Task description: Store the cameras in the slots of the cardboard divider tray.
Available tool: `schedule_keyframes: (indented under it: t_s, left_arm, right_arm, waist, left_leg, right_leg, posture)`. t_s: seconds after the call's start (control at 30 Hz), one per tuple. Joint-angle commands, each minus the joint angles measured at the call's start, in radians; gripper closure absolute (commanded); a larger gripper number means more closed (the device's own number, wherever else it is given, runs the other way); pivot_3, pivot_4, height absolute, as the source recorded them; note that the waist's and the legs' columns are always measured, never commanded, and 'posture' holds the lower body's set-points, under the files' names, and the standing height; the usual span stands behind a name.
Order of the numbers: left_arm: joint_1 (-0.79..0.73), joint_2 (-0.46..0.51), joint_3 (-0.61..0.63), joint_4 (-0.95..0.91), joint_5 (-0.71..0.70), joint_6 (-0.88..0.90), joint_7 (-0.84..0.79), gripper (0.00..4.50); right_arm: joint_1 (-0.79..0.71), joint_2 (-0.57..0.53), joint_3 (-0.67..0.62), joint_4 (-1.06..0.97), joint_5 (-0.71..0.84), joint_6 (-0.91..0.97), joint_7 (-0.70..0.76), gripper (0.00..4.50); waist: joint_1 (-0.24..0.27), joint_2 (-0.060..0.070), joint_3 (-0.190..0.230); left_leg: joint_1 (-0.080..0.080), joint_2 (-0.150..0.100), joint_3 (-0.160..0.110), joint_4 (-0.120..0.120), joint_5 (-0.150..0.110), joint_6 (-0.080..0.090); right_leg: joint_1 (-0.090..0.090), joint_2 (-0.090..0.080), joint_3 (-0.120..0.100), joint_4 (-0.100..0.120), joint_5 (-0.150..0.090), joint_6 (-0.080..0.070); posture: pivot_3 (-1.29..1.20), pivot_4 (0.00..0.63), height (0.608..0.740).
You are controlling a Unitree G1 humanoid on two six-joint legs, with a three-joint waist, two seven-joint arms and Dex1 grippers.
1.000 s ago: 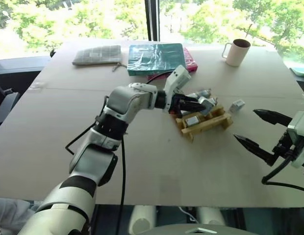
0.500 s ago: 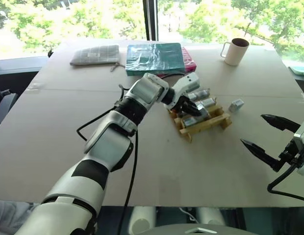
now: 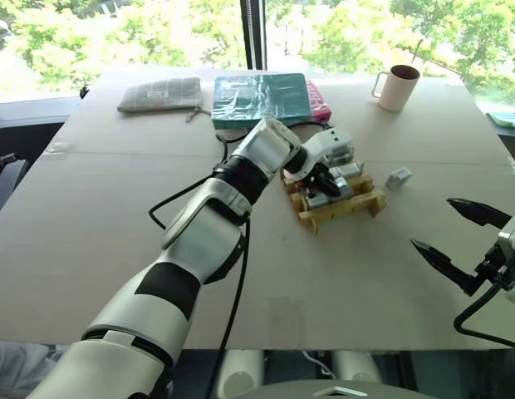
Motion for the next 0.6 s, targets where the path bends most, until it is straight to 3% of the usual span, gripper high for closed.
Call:
schedule_keyframes:
  t_s: [0.03, 0.13, 0.27, 0.3, 0.5, 0.6]
  left_arm:
    - [-0.012, 0.002, 0.007, -0.025, 0.045, 0.043, 0.034, 3.71]
    - [-0.007, 0.003, 0.009, -0.049, 0.049, 0.063, 0.028, 3.71]
    - [-0.026, 0.032, 0.069, -0.181, -0.008, 0.192, -0.002, 1.8]
    - [-0.035, 0.049, 0.096, -0.225, -0.042, 0.258, -0.028, 1.68]
    - [0.013, 0.234, 0.252, -0.39, -0.169, 0.42, -0.055, 1.68]
    - [0.141, 0.305, 0.384, -0.538, -0.251, 0.453, -0.016, 1.68]
  right_arm:
    - [0.007, -0.014, -0.001, -0.04, -0.006, -0.028, -0.014, 0.06]
    - [0.006, -0.017, 0.009, -0.041, -0.01, -0.03, -0.019, 0.06]
    - [-0.023, -0.02, 0.05, -0.045, -0.003, -0.002, -0.058, 0.0]
    - [-0.03, -0.018, 0.056, -0.049, 0.003, 0.01, -0.074, 0.0]
    - [-0.129, -0.077, 0.142, 0.005, -0.04, 0.045, -0.109, 0.0]
    - [-0.222, -0.14, 0.203, 0.114, -0.098, 0.034, -0.101, 0.0]
  waist:
    - [0.0, 0.0, 0.0]
    - [0.0, 0.0, 0.0]
    - [0.0, 0.0, 0.0]
    - [0.0, 0.0, 0.0]
    - [-0.014, 0.002, 0.0]
    - [-0.016, 0.002, 0.0]
  left_leg:
    - [0.0, 0.0, 0.0, 0.0, 0.0, 0.0]
    - [0.0, 0.0, 0.0, 0.0, 0.0, 0.0]
    - [0.0, 0.0, 0.0, 0.0, 0.0, 0.0]
    - [0.0, 0.0, 0.0, 0.0, 0.0, 0.0]
    - [-0.003, 0.001, 0.001, 0.0, 0.0, 0.0]
    - [-0.002, 0.001, 0.001, 0.0, 0.0, 0.0]
  right_leg:
    - [0.0, 0.0, 0.0, 0.0, 0.0, 0.0]
    - [0.0, 0.0, 0.0, 0.0, 0.0, 0.0]
    - [0.0, 0.0, 0.0, 0.0, 0.0, 0.0]
    - [0.0, 0.0, 0.0, 0.0, 0.0, 0.0]
    - [-0.005, 0.0, 0.001, 0.002, 0.002, 0.002]
    - [-0.004, 0.0, 0.001, 0.002, 0.002, 0.003]
  posture:
    - [0.0, 0.15, 0.74]
    - [0.0, 0.15, 0.74]
    - [0.0, 0.15, 0.74]
    - [0.0, 0.15, 0.74]
    - [0.0, 0.15, 0.74]
    - [0.0, 0.15, 0.74]
